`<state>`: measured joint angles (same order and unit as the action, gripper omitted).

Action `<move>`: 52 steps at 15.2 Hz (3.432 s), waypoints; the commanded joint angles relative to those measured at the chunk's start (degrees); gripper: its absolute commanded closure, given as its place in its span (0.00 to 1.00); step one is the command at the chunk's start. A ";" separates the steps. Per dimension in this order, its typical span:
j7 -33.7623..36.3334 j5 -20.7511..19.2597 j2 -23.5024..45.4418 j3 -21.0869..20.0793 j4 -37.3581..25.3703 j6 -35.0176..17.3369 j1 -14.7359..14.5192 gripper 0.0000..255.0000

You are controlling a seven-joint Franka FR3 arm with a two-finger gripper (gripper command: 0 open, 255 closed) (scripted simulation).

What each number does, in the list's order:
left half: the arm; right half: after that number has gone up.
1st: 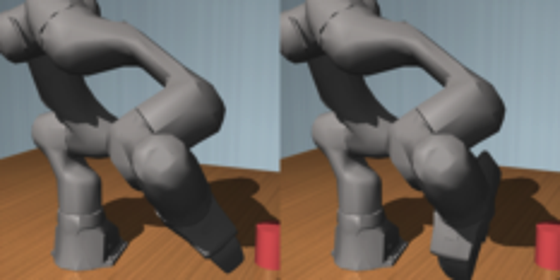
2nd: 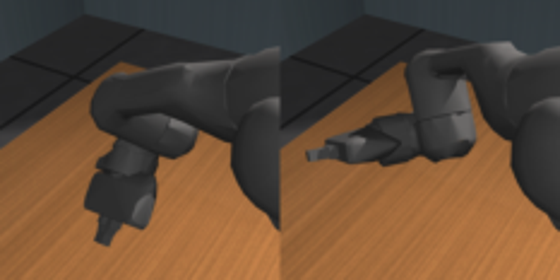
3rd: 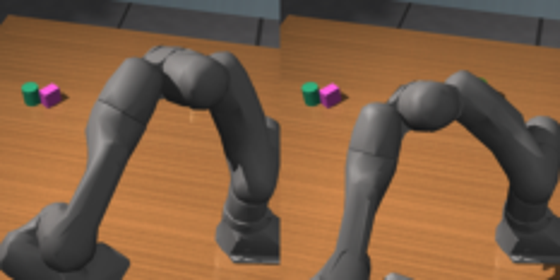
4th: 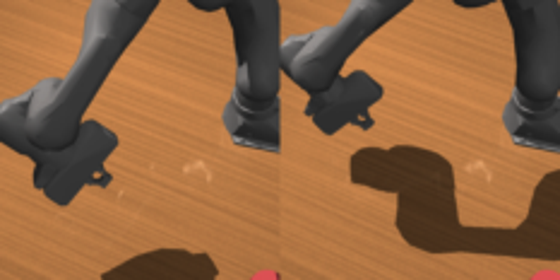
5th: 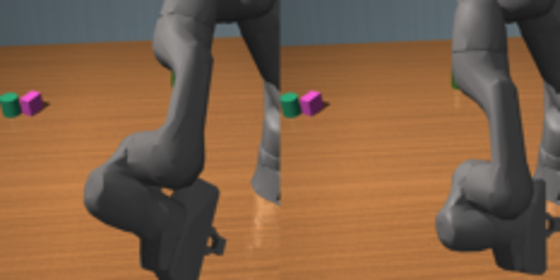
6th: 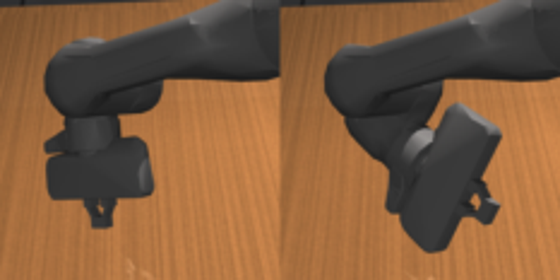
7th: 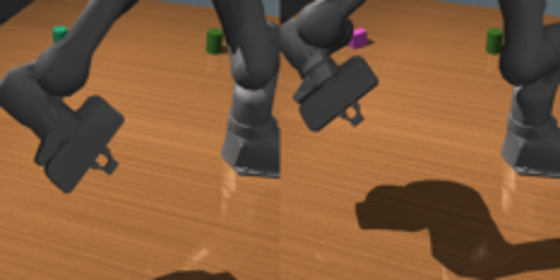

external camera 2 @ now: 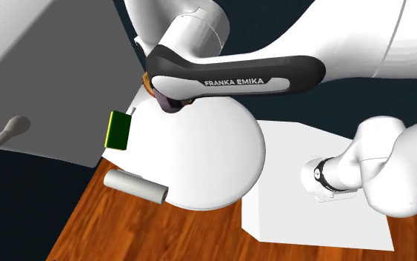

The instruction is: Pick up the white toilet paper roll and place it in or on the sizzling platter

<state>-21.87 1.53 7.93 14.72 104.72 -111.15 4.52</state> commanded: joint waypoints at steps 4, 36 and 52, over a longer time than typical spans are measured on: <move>-3.54 1.46 4.94 1.17 -8.15 3.40 2.24 1.00; -12.05 6.72 23.00 2.08 -23.37 1.26 9.73 1.00; -11.66 6.30 22.04 2.33 -29.23 8.02 10.01 0.00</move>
<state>-33.53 7.83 29.96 17.05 75.53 -103.17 14.53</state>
